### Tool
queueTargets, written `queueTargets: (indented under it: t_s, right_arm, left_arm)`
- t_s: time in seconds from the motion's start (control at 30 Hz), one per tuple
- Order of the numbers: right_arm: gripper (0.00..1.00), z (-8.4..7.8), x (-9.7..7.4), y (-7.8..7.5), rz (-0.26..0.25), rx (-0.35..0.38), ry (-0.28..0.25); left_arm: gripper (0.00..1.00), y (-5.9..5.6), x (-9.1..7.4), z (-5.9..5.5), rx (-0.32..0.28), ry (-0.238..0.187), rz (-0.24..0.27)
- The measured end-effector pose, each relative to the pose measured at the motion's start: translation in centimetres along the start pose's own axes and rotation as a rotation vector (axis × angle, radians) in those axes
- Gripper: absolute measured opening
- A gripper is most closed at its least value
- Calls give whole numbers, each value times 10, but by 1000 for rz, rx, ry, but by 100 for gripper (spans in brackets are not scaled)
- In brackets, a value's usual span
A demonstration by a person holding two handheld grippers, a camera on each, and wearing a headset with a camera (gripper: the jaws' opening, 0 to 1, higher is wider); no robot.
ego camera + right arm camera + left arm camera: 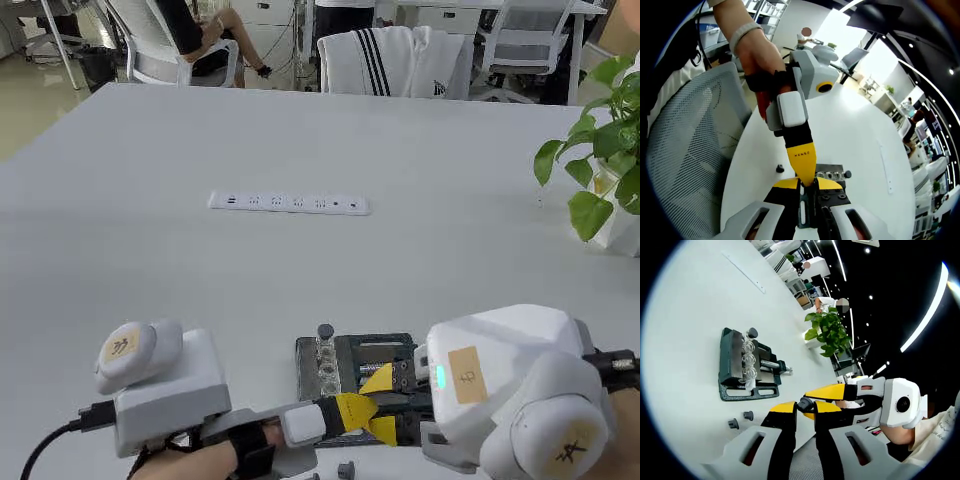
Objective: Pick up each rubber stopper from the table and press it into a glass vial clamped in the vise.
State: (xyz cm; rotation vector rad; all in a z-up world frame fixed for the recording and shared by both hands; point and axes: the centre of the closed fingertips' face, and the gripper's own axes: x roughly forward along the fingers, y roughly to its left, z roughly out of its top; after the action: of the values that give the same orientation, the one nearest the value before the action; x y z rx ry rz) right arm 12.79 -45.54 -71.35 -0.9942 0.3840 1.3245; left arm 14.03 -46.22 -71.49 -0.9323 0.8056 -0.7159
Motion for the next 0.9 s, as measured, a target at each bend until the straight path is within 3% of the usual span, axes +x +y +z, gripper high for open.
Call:
queueTargets:
  t_s: [0.2, 0.53, 0.73, 0.9]
  right_arm:
    - [7, 1, -2, 1, -1, 2, -4]
    - [7, 3, -3, 4, 4, 11, -12]
    - [11, 5, -3, 5, 24, 60, -33]
    - [15, 10, -9, 3, 42, 125, -74]
  left_arm:
    - [9, -3, -1, -2, 27, 18, 9]
    - [9, -2, -4, -4, 18, 29, 0]
    - [9, -3, -5, -5, 20, 36, -11]
    - [9, -9, -6, -6, 26, 48, -55]
